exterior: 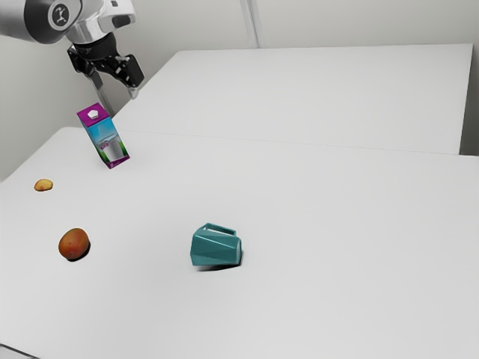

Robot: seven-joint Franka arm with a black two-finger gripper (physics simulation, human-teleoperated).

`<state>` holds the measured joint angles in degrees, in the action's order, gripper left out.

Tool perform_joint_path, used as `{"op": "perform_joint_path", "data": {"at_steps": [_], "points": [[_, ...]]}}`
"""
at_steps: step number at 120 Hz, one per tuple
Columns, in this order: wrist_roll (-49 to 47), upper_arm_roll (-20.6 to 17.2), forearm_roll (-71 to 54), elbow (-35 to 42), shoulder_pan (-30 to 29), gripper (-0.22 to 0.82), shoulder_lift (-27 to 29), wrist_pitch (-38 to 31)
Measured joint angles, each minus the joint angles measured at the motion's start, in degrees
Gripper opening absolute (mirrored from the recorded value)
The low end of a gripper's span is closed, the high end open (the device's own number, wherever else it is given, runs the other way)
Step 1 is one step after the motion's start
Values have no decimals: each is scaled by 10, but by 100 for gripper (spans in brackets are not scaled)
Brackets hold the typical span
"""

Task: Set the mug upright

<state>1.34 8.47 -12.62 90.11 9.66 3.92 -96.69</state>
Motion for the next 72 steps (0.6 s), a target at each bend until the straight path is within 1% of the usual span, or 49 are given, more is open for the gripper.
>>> {"op": "perform_joint_path", "data": {"at_steps": [40,51,72], "points": [[8,2,2,8,0,60,1,-7],[9,3,30,18,-8,60,2,-11],[6,10,141,105,-50,60,8,-13]]}}
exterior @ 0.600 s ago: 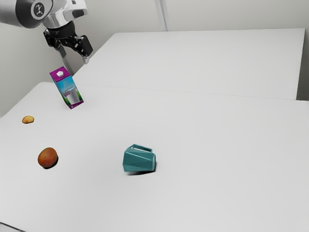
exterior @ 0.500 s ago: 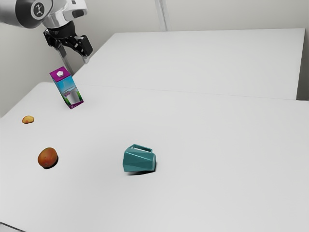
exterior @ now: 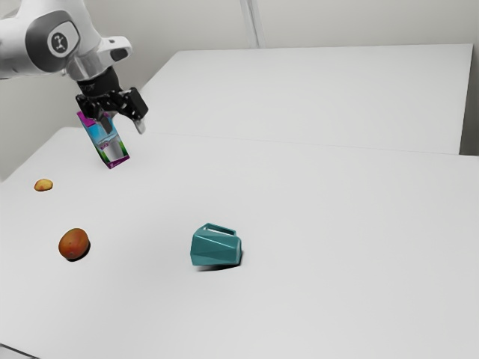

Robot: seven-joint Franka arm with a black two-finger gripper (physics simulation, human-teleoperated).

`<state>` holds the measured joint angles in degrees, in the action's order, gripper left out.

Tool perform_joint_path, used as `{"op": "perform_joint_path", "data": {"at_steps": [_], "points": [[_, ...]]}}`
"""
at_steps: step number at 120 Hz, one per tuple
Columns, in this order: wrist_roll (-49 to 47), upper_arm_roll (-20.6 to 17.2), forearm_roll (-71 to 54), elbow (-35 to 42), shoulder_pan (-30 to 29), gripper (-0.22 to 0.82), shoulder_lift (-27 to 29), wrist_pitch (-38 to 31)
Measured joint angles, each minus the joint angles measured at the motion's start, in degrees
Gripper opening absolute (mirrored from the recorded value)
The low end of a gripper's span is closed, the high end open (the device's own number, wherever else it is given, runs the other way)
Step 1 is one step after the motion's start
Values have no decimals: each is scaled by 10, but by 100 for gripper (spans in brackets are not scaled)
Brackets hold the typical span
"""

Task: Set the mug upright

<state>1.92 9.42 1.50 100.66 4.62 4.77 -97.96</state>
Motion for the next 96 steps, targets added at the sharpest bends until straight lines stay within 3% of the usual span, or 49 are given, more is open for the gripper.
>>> {"op": "perform_joint_path", "data": {"at_steps": [26,55,78,96], "points": [[-11,37,113,94,-10,60,-11,-5],[-19,41,185,119,-30,60,-68,-31],[-24,49,237,190,-16,60,-81,-42],[-26,45,277,203,-12,60,-106,-51]]}}
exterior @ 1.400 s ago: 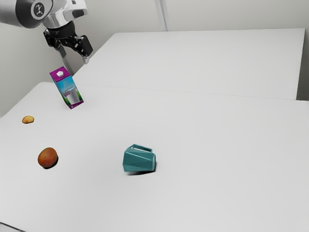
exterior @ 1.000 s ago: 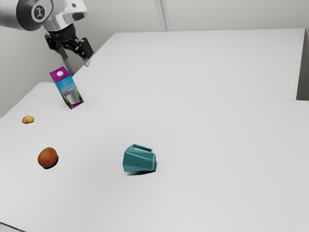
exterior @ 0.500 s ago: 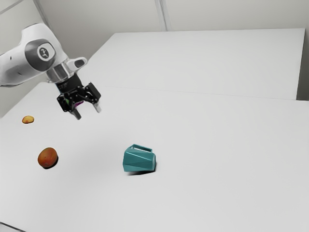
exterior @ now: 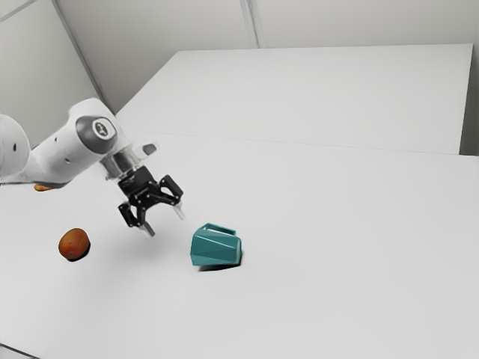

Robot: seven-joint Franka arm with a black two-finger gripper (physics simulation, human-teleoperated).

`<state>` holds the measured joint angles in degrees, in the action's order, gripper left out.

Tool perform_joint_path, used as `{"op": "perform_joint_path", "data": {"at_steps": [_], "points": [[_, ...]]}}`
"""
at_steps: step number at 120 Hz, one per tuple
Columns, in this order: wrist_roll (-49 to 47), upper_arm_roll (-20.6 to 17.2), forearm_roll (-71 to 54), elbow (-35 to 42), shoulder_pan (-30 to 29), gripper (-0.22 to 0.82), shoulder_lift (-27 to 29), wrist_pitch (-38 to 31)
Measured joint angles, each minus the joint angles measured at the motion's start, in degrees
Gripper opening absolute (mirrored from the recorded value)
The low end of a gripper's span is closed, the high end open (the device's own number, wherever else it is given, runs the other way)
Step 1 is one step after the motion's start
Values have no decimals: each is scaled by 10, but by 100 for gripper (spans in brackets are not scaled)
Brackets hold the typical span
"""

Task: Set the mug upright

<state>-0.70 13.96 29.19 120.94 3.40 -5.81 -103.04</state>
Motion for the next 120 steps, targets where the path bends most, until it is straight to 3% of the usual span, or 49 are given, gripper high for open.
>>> {"op": "perform_joint_path", "data": {"at_steps": [46,100,105,120], "points": [[-1,-16,141,-3,1,60,-64,-47],[0,-45,228,-4,1,60,-101,-78],[0,-49,229,-5,1,56,-101,-79],[0,-55,222,-9,2,23,-100,-82]]}}
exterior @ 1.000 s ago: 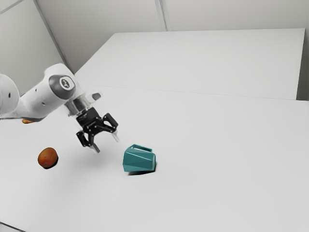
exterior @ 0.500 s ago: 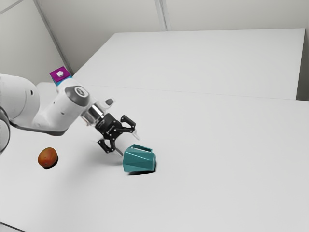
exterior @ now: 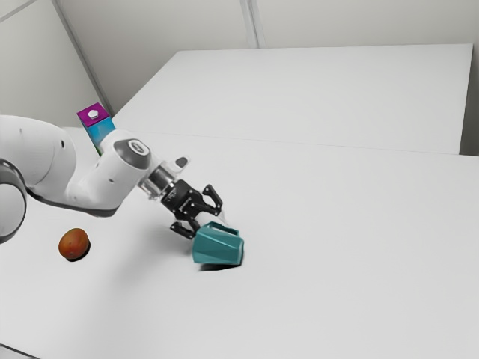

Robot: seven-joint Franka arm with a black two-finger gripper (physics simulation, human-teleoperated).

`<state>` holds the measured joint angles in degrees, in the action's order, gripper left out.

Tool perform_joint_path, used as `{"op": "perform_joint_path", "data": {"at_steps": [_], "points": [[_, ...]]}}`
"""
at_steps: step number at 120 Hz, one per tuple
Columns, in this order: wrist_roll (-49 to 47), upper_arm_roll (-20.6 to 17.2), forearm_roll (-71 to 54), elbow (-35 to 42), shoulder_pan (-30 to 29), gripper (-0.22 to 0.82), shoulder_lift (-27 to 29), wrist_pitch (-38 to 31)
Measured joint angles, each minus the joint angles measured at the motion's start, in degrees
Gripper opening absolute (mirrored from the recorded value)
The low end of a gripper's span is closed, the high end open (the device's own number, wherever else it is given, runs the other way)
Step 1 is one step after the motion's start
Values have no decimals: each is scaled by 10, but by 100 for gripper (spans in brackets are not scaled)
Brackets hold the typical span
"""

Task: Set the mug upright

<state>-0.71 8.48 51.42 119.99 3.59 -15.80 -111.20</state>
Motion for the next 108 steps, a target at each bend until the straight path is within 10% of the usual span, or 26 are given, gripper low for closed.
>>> {"op": "perform_joint_path", "data": {"at_steps": [35,108], "points": [[-1,-18,-6,-18,1,-11,3,-4],[-45,-54,-212,-27,38,-17,83,-31]]}}
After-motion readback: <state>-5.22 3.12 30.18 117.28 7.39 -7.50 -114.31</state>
